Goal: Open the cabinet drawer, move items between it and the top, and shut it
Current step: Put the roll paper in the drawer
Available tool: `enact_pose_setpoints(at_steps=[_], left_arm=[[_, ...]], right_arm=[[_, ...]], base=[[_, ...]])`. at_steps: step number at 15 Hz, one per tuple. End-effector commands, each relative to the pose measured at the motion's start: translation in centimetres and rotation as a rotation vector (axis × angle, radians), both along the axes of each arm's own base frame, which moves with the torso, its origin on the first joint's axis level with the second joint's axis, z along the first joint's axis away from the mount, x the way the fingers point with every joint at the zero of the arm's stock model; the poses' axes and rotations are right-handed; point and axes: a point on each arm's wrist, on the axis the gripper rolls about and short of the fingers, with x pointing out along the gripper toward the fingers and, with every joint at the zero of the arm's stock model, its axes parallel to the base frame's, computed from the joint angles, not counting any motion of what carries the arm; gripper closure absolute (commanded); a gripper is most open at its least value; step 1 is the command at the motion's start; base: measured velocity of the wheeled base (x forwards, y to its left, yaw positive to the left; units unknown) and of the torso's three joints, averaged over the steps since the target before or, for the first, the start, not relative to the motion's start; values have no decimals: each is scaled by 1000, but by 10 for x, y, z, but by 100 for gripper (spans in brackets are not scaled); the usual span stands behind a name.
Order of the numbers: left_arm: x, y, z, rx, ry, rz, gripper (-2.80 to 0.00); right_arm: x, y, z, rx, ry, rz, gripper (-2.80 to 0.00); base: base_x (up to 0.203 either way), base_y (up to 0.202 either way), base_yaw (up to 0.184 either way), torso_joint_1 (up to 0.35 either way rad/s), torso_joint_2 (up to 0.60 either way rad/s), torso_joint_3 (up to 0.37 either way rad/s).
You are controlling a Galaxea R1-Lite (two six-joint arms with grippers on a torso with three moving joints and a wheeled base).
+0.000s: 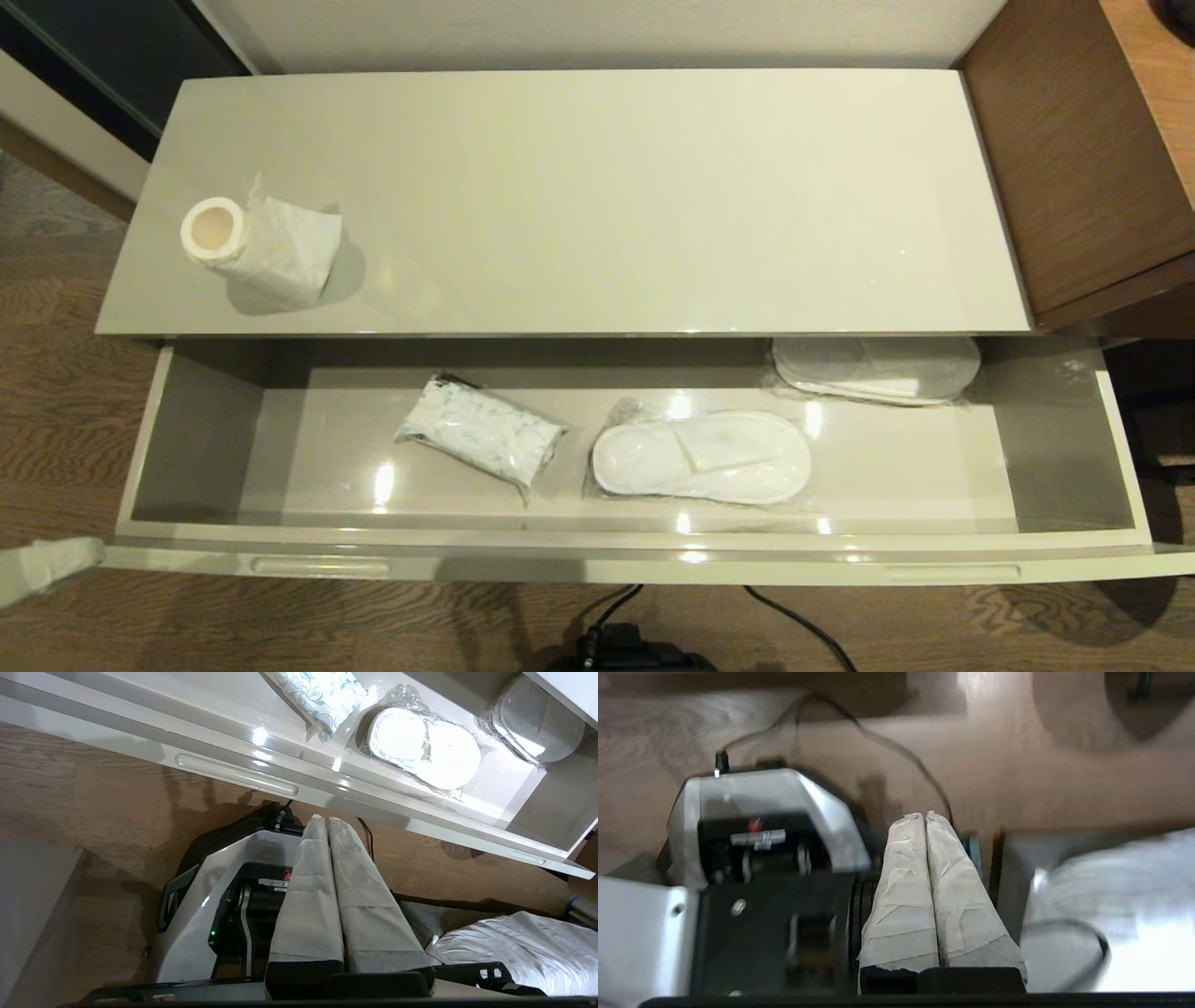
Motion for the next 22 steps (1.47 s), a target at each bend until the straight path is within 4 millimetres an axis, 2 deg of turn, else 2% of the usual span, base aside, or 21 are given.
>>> enact_pose_setpoints(at_steps=[1,4,5,7,10,14,16,17,18,20,21,22], left_arm=[[1,0,-1,-2,8,1,0],[1,0,-1,0,10,8,0],[2,0,0,2,9,8,0],[5,0,-1,2,8,8,0],[20,-1,-6,3,9,13,0],[70,0,-22,68,85,51,0],[91,0,-27,112,64,58,0],[108,0,-30,147,57,67,0],[124,0,-31,202,16,87,0],[142,0,-22,286,-75,118,0],[147,0,-17,315,-102,123,-280],[147,0,-17,318,-103,125,-280]], right_arm=[[15,-1,-26,-28,-183,29,0],[60,-2,-57,-54,-445,41,0],[67,-2,-67,-58,-510,48,0],[70,-2,-76,-61,-506,68,0],[68,-2,-74,-52,-478,72,0],[69,-2,-73,-27,-509,57,0],[69,-2,-74,-30,-509,62,0],[69,-2,-73,-24,-510,57,0],[69,-2,-73,-22,-509,56,0],[69,-2,-74,-22,-508,56,0],[69,-2,-74,-22,-508,56,0],[69,-2,-74,-22,-508,56,0]], base=[[0,0,0,0,0,0],[0,0,0,0,0,0],[0,0,0,0,0,0],[0,0,0,0,0,0],[0,0,0,0,0,0],[0,0,0,0,0,0],[0,0,0,0,0,0],[0,0,0,0,0,0],[0,0,0,0,0,0],[0,0,0,0,0,0],[0,0,0,0,0,0],[0,0,0,0,0,0]])
